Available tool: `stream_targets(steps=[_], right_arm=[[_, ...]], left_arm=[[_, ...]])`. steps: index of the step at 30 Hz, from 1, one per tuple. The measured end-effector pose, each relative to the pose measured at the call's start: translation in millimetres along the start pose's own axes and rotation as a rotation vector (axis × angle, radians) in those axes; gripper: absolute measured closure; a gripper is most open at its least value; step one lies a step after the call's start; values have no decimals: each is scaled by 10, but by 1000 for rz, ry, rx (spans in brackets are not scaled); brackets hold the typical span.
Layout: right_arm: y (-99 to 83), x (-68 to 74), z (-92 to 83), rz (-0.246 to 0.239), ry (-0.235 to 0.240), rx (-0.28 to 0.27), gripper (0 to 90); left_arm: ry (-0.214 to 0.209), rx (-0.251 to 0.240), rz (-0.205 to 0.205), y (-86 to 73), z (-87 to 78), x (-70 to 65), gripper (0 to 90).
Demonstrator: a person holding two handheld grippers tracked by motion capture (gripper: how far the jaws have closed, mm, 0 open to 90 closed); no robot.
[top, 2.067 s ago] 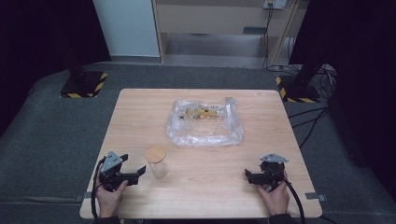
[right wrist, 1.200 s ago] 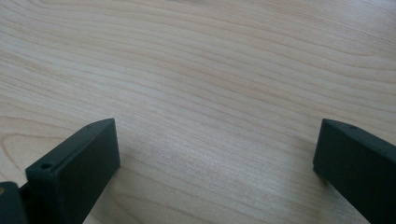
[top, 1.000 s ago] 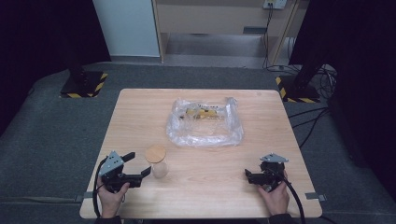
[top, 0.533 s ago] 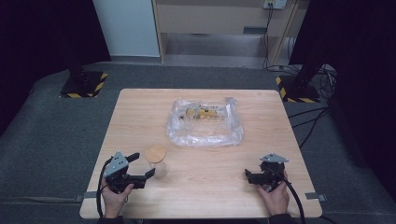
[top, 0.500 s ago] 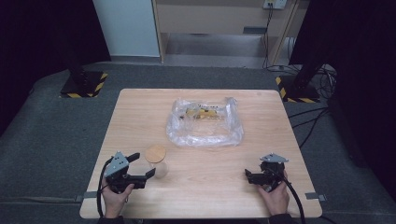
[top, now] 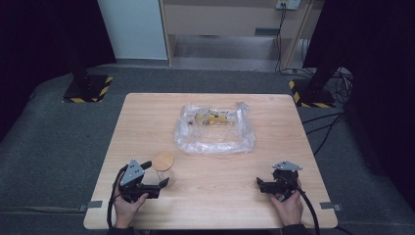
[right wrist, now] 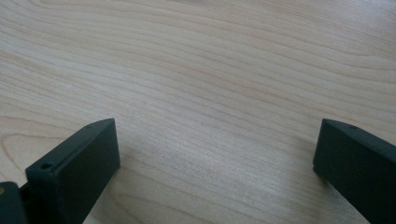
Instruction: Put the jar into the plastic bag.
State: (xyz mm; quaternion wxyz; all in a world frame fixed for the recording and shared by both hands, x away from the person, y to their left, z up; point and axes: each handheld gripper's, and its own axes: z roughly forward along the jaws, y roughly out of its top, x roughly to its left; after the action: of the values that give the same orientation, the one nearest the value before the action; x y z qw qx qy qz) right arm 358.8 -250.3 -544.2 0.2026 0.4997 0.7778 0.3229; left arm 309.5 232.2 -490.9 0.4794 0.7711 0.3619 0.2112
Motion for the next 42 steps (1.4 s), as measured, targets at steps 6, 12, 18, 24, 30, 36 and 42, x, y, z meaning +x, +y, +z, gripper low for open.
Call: stream_targets(steps=[6,12,18,24,30,36,42], right_arm=[[-1,1,0,0,-1,0,5],[-1,1,0,2,0,0,4],[-1,0,0,0,0,0,4],[-1,0,0,0,0,0,4],[-1,1,0,0,0,0,5],[-1,2,0,1,-2,0,5],[-3,5,-2,4,-4,0,6]], left_arm=[[8,-4,-7,-6,54,13,105],[24,-4,-10,3,142,32,107],[24,-10,-9,28,228,37,109],[37,-8,-16,33,307,46,117],[40,-7,-27,33,353,55,122],[50,2,-24,29,412,43,135],[53,4,-17,30,476,17,206]])
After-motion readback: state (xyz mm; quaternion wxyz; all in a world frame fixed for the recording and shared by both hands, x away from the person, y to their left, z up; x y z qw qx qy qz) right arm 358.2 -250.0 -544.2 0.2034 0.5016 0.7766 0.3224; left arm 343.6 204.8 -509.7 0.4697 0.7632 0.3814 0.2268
